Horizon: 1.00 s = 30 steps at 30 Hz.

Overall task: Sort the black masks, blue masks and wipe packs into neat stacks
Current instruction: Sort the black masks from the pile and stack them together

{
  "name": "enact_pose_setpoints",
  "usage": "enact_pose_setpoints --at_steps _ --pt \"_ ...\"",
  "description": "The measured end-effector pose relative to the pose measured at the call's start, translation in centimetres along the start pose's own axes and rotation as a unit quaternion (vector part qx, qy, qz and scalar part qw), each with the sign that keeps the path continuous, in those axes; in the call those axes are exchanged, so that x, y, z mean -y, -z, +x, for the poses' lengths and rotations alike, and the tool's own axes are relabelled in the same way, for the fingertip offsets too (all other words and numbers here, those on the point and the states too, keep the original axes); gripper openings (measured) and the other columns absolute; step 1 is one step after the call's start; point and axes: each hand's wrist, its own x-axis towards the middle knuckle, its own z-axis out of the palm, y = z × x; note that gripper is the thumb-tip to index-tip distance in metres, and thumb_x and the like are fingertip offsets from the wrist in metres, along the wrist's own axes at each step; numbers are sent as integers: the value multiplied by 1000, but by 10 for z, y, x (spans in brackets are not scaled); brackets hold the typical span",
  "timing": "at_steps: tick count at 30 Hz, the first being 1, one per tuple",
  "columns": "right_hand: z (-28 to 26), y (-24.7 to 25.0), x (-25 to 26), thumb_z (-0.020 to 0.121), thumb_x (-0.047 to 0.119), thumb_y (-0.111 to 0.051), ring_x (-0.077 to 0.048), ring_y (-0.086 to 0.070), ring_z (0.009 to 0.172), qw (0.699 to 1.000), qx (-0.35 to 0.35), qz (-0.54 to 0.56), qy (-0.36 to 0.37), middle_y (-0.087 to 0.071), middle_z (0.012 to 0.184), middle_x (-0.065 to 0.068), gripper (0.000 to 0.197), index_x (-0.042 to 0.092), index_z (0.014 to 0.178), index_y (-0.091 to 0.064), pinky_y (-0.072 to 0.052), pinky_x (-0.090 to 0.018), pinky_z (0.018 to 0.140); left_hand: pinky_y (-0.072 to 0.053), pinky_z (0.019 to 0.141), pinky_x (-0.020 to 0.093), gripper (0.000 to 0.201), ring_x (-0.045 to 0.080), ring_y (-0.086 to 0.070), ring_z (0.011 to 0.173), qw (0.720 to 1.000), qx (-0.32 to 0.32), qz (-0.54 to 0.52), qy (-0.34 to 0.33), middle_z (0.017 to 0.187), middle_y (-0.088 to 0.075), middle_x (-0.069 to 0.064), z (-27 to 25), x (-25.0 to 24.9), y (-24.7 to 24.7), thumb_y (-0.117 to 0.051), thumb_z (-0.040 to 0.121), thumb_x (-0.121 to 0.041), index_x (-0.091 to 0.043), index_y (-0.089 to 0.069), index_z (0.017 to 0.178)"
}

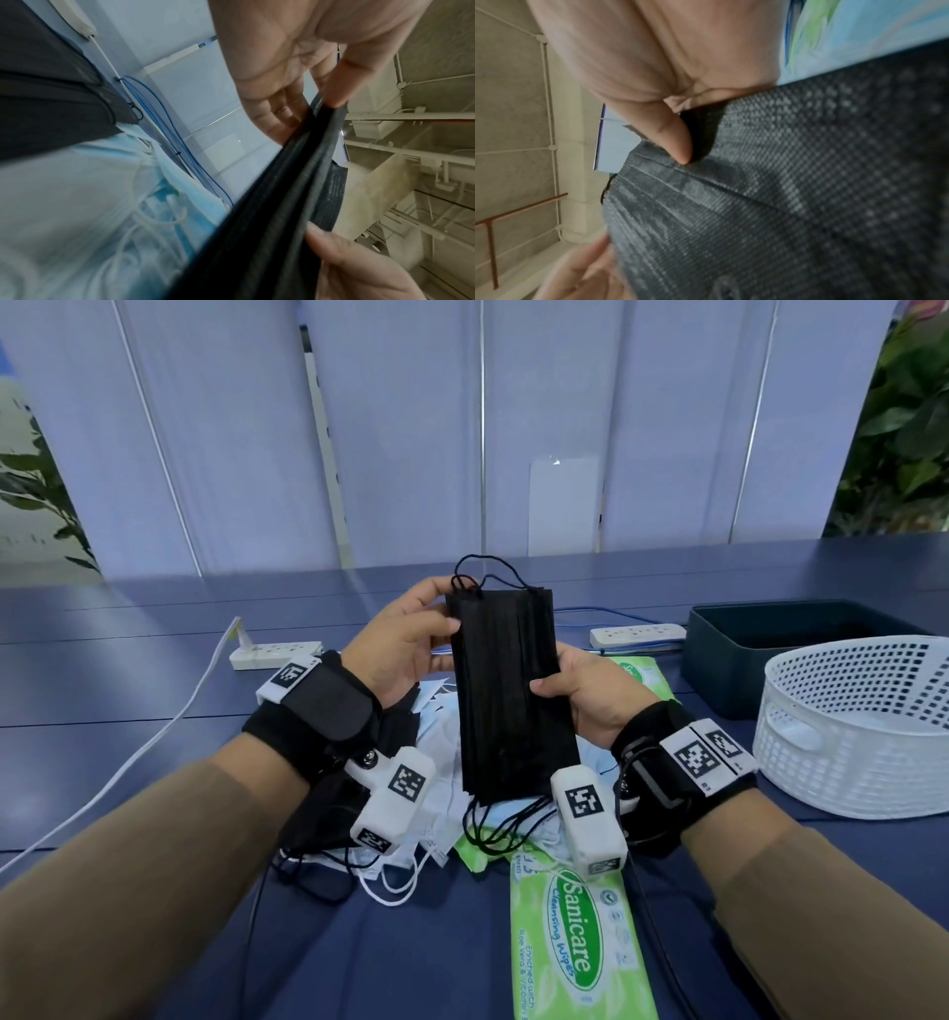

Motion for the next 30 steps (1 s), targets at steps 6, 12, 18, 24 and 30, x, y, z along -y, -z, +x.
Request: enact_pose_setpoints --at_steps 6,12,18,24,30 --pt "-2 -4 4 88 -20 -33 -12 -66 82 998 11 -54 22 -67 97 -2 46 16 104 -58 -56 -24 73 -50 63 26 24 8 -58 69 982 -66 172 -28 79 -61 -5 10 -8 1 -47 93 5 -17 -57 90" --pt "0 -4 6 89 -19 -34 -15 -63 92 995 -5 -95 42 -64 105 -4 45 16 108 -56 -52 -28 84 -52 53 19 20 6 -59 60 974 -71 211 -39 74 -62 0 17 -20 2 -53 91 3 -14 -59 83" --pt "-3 -6 10 89 -19 -34 -11 -62 90 989 -4 -141 52 -64 101 1 47 17 109 -55 -51 -23 83 -45 56 22 21 8 -51 57 963 -130 222 -77 68 -54 2 27 -23 -6 -51 94 -6 -14 -55 75" --pt "-5 -6 13 88 -19 -36 -19 -60 100 981 -24 -187 47 -63 107 -4 46 16 111 -56 -46 -33 95 -47 57 27 20 13 -49 44 985 -119 117 -32 48 -47 -5 37 -51 -4 -46 95 -8 -12 -49 75" --pt "-5 -3 15 89 -16 -38 -23 -61 96 988 -16 -150 42 -65 105 -7 43 19 103 -59 -46 -41 94 -46 60 26 20 12 -33 43 987 -37 148 49 47 -33 -5 42 -88 -16 -45 92 -14 -12 -50 72"
